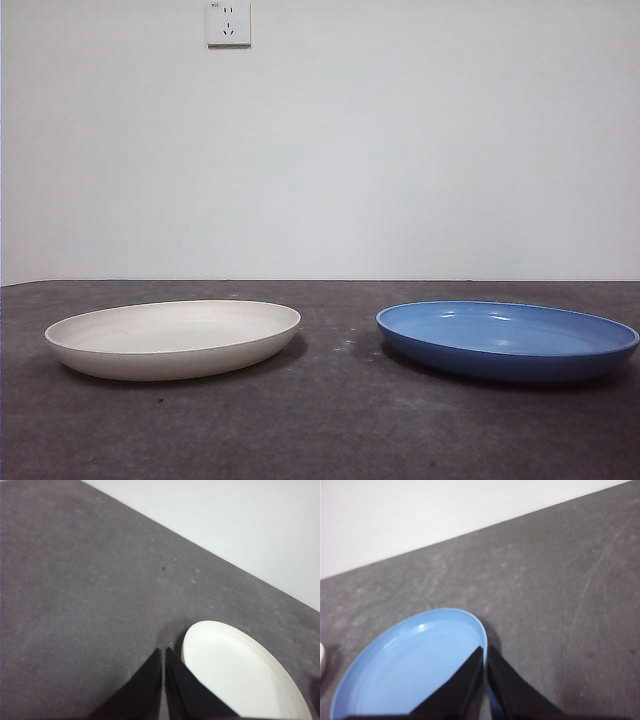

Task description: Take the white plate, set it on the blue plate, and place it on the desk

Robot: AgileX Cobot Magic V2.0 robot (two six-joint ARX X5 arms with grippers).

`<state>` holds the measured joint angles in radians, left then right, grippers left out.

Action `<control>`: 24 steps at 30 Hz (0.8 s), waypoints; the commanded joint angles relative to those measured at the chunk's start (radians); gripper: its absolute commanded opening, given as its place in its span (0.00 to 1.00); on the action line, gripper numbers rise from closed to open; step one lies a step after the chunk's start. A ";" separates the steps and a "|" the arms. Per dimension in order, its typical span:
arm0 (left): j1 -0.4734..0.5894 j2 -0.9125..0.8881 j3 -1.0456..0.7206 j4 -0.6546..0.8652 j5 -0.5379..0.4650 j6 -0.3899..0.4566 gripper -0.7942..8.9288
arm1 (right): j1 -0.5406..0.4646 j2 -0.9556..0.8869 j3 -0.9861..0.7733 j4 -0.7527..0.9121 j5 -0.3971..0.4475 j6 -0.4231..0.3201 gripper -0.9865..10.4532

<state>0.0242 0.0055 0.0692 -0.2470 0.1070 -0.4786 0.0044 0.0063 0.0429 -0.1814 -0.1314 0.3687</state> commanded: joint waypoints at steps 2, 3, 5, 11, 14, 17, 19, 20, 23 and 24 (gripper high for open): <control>0.002 0.002 0.081 -0.033 0.005 -0.016 0.09 | -0.002 -0.002 0.067 0.015 -0.003 0.017 0.09; 0.002 0.002 0.105 -0.046 0.005 -0.016 0.09 | -0.002 -0.002 0.089 0.014 -0.003 0.017 0.09; 0.002 0.005 0.142 -0.053 0.005 -0.008 0.09 | -0.002 -0.002 0.124 0.011 -0.002 0.016 0.09; 0.002 0.061 0.278 -0.101 0.005 0.027 0.09 | -0.002 0.039 0.275 -0.074 -0.002 -0.008 0.09; 0.002 0.115 0.363 -0.182 0.015 0.074 0.09 | -0.002 0.091 0.366 -0.145 -0.003 -0.031 0.09; 0.002 0.183 0.448 -0.256 0.060 0.145 0.09 | -0.002 0.161 0.459 -0.222 -0.024 -0.086 0.09; 0.002 0.240 0.506 -0.303 0.097 0.189 0.09 | -0.002 0.222 0.524 -0.283 -0.061 -0.125 0.09; 0.002 0.266 0.529 -0.323 0.113 0.207 0.09 | -0.002 0.249 0.550 -0.311 -0.078 -0.142 0.09; 0.002 0.356 0.603 -0.394 0.168 0.266 0.09 | -0.002 0.343 0.631 -0.399 -0.143 -0.206 0.09; 0.002 0.391 0.631 -0.426 0.192 0.291 0.09 | -0.002 0.379 0.659 -0.430 -0.170 -0.230 0.09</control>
<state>0.0242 0.3691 0.6724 -0.6586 0.2802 -0.2592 0.0044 0.3611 0.6788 -0.5980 -0.2848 0.2028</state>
